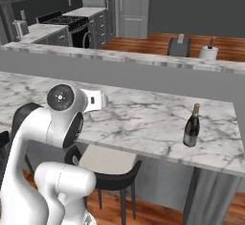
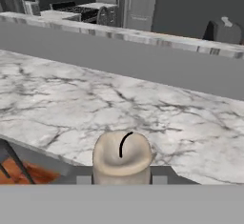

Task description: Get the candle and the wine from the cabinet and move them to the dining counter.

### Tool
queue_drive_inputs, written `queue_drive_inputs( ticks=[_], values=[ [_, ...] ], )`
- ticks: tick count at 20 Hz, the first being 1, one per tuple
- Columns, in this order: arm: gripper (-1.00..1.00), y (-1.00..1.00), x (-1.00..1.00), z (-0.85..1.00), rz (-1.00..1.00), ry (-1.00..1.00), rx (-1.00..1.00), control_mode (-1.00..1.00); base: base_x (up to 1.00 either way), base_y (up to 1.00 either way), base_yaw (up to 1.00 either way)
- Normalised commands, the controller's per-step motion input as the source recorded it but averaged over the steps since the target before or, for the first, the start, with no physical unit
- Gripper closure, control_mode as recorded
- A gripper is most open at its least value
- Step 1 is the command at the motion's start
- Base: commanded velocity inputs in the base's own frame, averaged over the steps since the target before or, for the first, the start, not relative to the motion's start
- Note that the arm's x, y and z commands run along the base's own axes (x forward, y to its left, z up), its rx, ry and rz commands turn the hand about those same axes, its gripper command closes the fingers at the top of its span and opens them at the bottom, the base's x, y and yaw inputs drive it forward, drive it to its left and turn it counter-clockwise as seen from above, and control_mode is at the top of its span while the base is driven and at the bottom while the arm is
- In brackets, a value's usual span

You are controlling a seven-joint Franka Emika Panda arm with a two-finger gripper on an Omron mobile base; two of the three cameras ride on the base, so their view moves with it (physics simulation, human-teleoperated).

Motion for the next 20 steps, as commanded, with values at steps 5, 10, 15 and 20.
queue_drive_inputs(
  ticks=[5,10,15,20],
  values=[
    [1.00,0.05,0.45,-0.25,0.28,0.05,-0.16,-1.00,0.00,0.00,0.00],
    [1.00,0.01,0.35,-0.31,0.27,0.00,-0.03,-1.00,0.00,0.00,0.00],
    [1.00,0.00,0.27,-0.28,0.23,0.00,0.01,-1.00,0.00,0.00,0.00],
    [1.00,0.00,0.12,-0.14,0.11,0.00,0.00,-1.00,0.00,0.00,0.00]
  ],
)
